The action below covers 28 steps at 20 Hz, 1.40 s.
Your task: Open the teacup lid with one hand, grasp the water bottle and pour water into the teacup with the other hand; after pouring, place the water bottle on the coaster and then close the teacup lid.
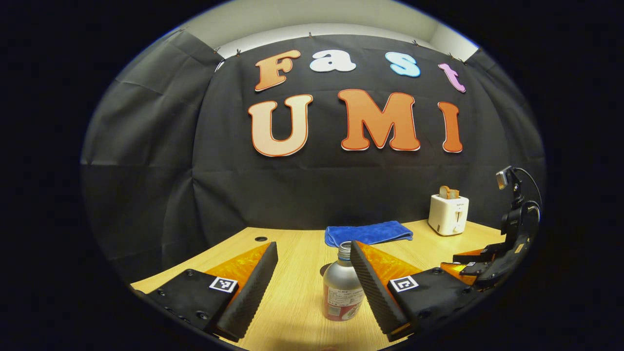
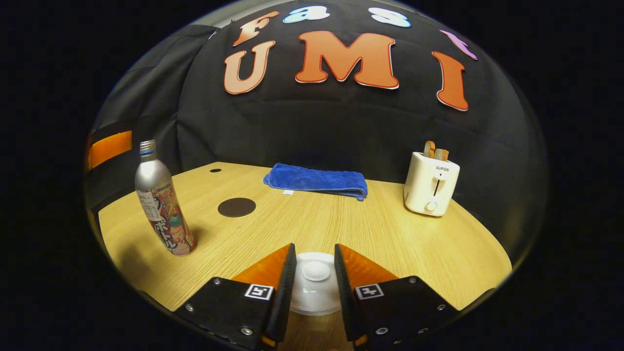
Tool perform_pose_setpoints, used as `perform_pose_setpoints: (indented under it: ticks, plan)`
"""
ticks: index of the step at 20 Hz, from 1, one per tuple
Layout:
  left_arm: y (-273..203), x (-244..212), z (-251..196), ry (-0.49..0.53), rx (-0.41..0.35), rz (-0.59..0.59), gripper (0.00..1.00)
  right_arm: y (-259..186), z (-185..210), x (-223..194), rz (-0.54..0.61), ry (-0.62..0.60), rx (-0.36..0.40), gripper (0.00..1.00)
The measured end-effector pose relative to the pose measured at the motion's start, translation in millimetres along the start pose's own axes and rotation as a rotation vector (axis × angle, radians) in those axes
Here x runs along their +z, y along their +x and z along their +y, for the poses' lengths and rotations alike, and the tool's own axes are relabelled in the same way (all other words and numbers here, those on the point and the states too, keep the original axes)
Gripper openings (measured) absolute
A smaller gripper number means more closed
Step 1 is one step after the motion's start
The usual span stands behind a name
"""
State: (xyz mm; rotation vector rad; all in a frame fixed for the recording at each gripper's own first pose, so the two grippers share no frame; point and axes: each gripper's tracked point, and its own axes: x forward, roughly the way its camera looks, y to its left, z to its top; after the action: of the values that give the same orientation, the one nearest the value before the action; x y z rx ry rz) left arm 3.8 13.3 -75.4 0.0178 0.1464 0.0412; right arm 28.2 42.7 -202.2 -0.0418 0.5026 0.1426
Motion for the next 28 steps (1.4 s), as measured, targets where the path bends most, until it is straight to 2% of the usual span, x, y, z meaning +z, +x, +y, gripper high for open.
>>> perform_pose_setpoints:
  ticks: [3, 4, 7, 8, 13, 18, 23, 28]
  plan:
    - [2.3, -5.2, 2.0, 0.001, 0.002, 0.012, 0.98, 0.1, -4.3, 1.8, -0.005, -0.017, -0.016, 0.37]
    - [2.5, -7.4, 1.8, -0.001, -0.001, 0.016, 0.97, -0.8, -4.3, 1.2, -0.002, -0.009, -0.016, 0.3]
    - [3.8, -13.9, -0.9, -0.003, -0.015, 0.031, 0.95, -0.4, -4.7, 1.5, -0.005, 0.0, -0.008, 0.24]
    - [4.8, -14.9, -1.9, -0.003, -0.02, 0.035, 1.0, -0.3, -6.2, 1.1, -0.005, 0.01, -0.007, 0.23]
    - [5.0, -26.6, -12.3, -0.005, -0.055, 0.055, 0.98, -4.5, -12.9, 10.5, -0.028, 0.056, -0.005, 0.22]
    - [10.1, -50.6, -29.9, -0.049, -0.119, 0.1, 0.98, -13.1, -23.1, 27.6, -0.073, 0.067, -0.015, 0.21]
    - [21.4, -76.2, -40.3, -0.089, -0.146, 0.161, 0.98, -22.7, -34.1, 44.0, -0.115, 0.073, -0.033, 0.22]
    - [30.9, -109.1, -45.1, -0.08, -0.15, 0.232, 0.98, -29.7, -44.2, 51.8, -0.144, 0.084, -0.055, 0.21]
